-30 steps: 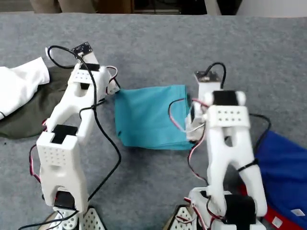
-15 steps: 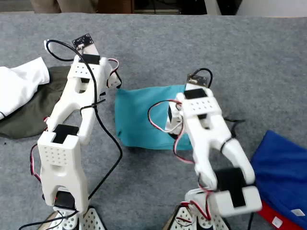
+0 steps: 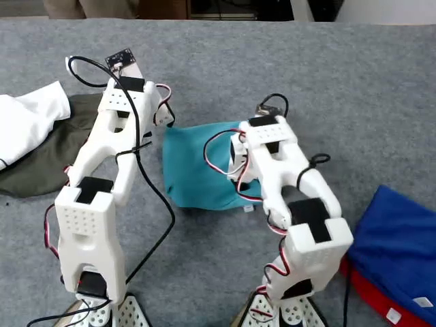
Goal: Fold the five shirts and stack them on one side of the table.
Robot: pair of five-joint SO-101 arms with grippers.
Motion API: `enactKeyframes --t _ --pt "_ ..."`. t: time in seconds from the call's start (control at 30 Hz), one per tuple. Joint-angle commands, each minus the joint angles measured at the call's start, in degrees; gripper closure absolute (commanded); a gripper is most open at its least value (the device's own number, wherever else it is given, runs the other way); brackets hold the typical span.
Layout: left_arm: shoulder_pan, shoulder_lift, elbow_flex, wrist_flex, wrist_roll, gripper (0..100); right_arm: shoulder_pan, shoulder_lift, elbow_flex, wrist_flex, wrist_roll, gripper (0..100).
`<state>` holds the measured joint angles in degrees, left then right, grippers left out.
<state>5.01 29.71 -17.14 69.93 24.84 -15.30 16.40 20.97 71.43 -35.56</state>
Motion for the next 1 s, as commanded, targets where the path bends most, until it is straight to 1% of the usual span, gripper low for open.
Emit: enactKeyframes --t 0.0,0.03,0.1,0.23,0.3,0.43,0.53,0.57,0.63,0.73,0.87,0.97 --pt "0.6 -0.7 -1.9 0.2 -1.1 81 -3.3 3.1 -1.5 -2.1 -0.5 70.6" --pt "0.6 -0.7 -1.9 0.2 -1.1 81 -3.8 3.5 -1.5 -2.1 -0.5 71.0" --pt "0.6 -0.7 -1.9 0.2 -1.1 81 -4.1 3.6 -1.5 -1.9 -0.3 75.1" --pt "0.6 -0.7 -1.9 0.2 -1.2 81 -3.9 3.6 -1.6 -1.5 0.4 90.8" --pt "0.6 -0.7 -1.9 0.2 -1.2 81 -3.9 3.6 -1.6 -1.4 2.5 95.4" --pt "0.6 -0.7 -1.9 0.2 -1.2 81 -3.5 3.6 -1.9 1.3 2.8 95.7" --pt "0.6 -0.7 -1.9 0.2 -1.2 81 -2.9 3.6 -3.6 5.3 2.8 95.8" --pt "0.6 -0.7 -1.9 0.2 -1.2 81 -2.3 3.6 -4.5 6.7 2.9 96.0" --pt "0.5 -0.6 -1.9 0.1 -1.2 81 -0.6 3.6 -6.5 9.1 3.1 99.5" --pt "0.5 -0.6 -1.9 0.1 -1.2 81 2.2 3.6 -8.9 12.0 3.1 99.5" --pt "0.7 -0.7 -2.5 0.2 -0.8 81 3.8 3.7 -9.4 12.3 3.1 99.5" --pt "1.4 -0.8 -2.5 0.2 1.1 81 3.7 3.9 -9.4 11.9 3.1 99.5"
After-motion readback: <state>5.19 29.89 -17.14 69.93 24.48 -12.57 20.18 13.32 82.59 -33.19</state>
